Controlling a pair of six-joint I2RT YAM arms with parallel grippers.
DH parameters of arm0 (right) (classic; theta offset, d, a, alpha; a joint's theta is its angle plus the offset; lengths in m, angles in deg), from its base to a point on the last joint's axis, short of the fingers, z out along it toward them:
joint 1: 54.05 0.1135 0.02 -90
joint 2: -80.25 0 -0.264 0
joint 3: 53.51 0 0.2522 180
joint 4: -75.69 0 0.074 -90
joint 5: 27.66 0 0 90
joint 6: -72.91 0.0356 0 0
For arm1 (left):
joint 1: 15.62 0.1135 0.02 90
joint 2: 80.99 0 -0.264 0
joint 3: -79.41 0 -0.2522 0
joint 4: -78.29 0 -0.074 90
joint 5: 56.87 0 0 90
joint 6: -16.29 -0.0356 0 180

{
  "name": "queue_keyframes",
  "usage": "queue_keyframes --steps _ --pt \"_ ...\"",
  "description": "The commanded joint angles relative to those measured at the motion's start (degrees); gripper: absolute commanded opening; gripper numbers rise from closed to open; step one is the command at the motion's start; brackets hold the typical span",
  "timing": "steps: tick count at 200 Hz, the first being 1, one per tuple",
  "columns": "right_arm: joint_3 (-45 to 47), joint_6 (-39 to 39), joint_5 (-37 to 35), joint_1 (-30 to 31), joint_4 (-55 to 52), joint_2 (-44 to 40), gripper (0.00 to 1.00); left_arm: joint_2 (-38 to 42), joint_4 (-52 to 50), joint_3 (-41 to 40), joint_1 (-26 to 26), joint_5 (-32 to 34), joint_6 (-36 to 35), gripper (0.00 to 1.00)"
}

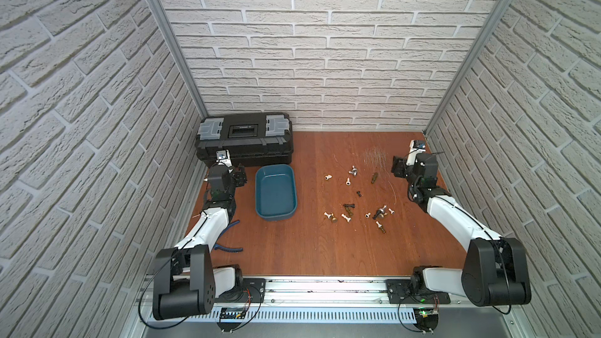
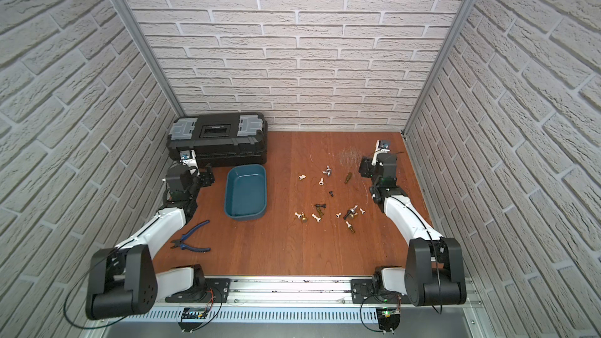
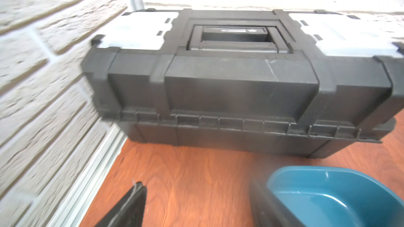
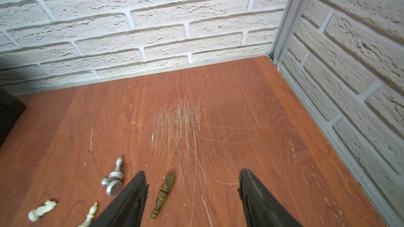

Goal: Put the chess pieces into the storage box
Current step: Pick up the chess piece at the center of the board.

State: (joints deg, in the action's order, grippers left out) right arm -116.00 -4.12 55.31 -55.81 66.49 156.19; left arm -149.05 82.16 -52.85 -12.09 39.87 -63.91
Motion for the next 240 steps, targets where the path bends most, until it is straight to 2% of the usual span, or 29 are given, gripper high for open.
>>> queue_keyframes --steps 1,13,32,62,81,125,162,240 --pt "-7.25 6.70 1.26 1.09 -23.83 4.41 0.73 5.32 -12.67 3.99 -3.06 4.94 3.22 0.73" --pt "-11.49 6.36 2.81 1.48 -29.53 7.60 0.72 8.16 -17.23 6.01 -5.80 6.08 3.15 0.71" --pt "-15.83 6.90 4.53 1.75 -33.99 11.83 0.64 11.91 -22.60 9.59 -11.52 6.09 0.84 0.68" --pt "-19.56 6.99 5.26 2.28 -35.97 17.66 0.56 14.00 -27.97 15.09 -20.62 3.46 -9.46 0.67" --pt "-21.86 6.94 4.86 2.95 -37.60 21.61 0.53 12.69 -32.68 18.98 -23.93 0.51 -14.28 0.66" --pt "-25.14 7.24 2.94 5.92 -37.88 28.19 0.51 9.12 -35.09 22.19 -25.24 -9.65 -18.62 0.67" --pt "-28.35 8.20 2.68 6.55 -37.78 32.81 0.51 7.77 -33.98 21.60 -25.44 -14.01 -17.29 0.66" --pt "-31.60 8.21 3.61 7.10 -38.09 38.27 0.49 10.48 -32.94 19.37 -27.33 -12.04 -17.80 0.68"
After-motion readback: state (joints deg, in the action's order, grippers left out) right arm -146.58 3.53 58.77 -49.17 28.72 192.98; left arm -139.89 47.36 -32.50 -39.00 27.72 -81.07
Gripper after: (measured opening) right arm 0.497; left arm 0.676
